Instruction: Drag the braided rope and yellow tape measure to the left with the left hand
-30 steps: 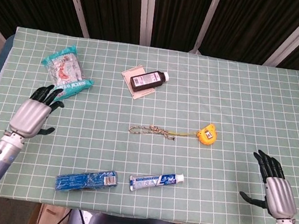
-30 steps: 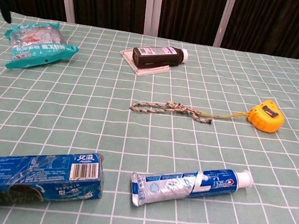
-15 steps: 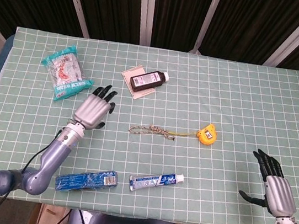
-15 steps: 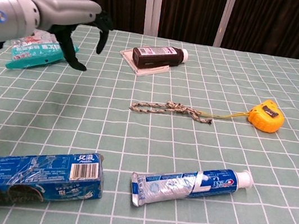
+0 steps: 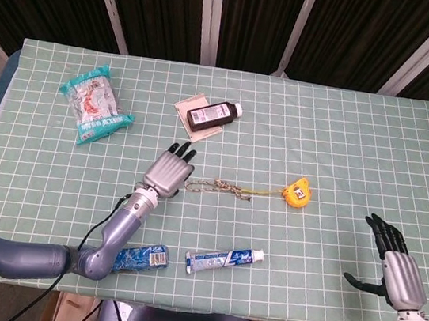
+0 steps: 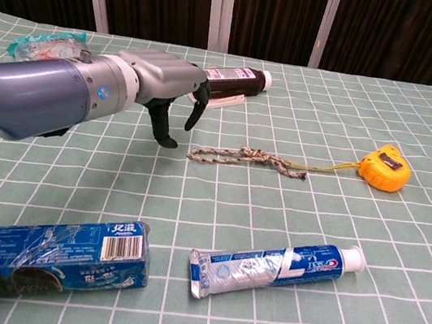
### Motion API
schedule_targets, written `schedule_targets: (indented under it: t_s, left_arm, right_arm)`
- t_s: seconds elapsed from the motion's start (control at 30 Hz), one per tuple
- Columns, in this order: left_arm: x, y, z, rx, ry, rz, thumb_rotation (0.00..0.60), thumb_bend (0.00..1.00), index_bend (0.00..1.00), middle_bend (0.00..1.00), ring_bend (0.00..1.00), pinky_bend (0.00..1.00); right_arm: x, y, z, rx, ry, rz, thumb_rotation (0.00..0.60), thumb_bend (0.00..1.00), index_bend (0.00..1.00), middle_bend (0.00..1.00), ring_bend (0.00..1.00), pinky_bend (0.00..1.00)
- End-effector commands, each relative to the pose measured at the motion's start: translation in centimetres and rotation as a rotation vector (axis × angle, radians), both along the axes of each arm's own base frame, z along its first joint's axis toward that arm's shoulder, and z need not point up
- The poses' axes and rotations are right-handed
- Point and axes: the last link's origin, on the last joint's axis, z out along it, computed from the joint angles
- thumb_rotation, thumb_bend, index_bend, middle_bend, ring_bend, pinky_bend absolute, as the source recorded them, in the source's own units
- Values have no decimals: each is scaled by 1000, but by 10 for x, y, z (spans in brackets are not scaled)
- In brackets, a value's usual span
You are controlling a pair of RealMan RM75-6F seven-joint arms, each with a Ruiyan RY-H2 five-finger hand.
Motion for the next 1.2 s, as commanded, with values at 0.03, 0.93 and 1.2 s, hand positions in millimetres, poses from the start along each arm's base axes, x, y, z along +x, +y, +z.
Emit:
schedule_targets:
  t_s: [0.03, 0.93, 1.2]
  left_arm:
    - [0, 0, -7, -4, 4, 11, 600, 345, 544, 129, 3, 141]
    - [10, 3, -41, -32, -10, 37, 600, 421, 525, 95, 3, 141]
    - [6, 4, -43, -30, -7, 44, 600, 442, 534, 97, 3, 141]
  right_arm:
    - [0, 0, 1, 0, -5, -1, 600, 115, 0, 0, 0, 0]
    - [0, 0, 2, 2, -36, -13, 600, 114, 0, 0, 0, 0]
    - [0, 0, 2, 3, -39, -14, 600, 115, 0, 0, 0, 0]
